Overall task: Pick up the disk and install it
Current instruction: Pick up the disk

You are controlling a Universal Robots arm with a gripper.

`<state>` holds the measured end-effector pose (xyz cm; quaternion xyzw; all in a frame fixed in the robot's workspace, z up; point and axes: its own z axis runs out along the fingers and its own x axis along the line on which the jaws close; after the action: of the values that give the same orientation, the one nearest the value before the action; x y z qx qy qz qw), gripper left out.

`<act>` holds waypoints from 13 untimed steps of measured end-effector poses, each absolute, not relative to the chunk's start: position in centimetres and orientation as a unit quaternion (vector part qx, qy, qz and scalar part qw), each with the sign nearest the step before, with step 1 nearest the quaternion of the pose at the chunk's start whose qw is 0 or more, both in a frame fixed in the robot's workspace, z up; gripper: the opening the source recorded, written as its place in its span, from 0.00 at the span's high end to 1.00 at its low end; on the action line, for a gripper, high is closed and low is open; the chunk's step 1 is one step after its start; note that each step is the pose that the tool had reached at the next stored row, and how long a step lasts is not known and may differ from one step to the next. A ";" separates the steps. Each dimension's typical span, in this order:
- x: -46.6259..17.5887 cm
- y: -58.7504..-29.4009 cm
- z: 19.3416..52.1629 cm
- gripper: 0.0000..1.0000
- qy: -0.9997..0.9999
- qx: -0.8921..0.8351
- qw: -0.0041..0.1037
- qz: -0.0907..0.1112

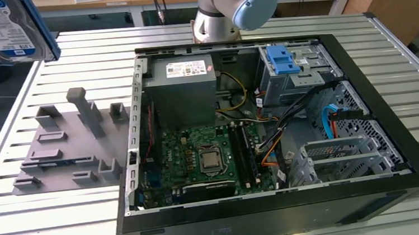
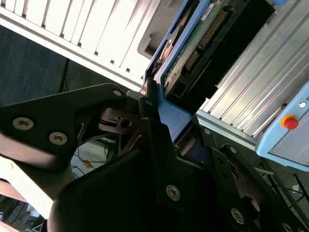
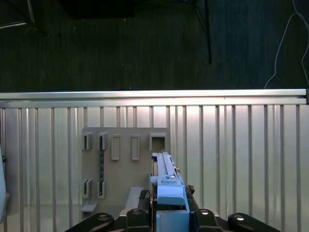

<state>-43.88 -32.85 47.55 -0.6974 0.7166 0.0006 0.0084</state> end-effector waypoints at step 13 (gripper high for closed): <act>-43.3 -33.0 47.6 0.64 0.717 -0.697 0.008 0.001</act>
<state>-43.32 -33.03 47.55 -0.6974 0.7166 0.0006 0.0084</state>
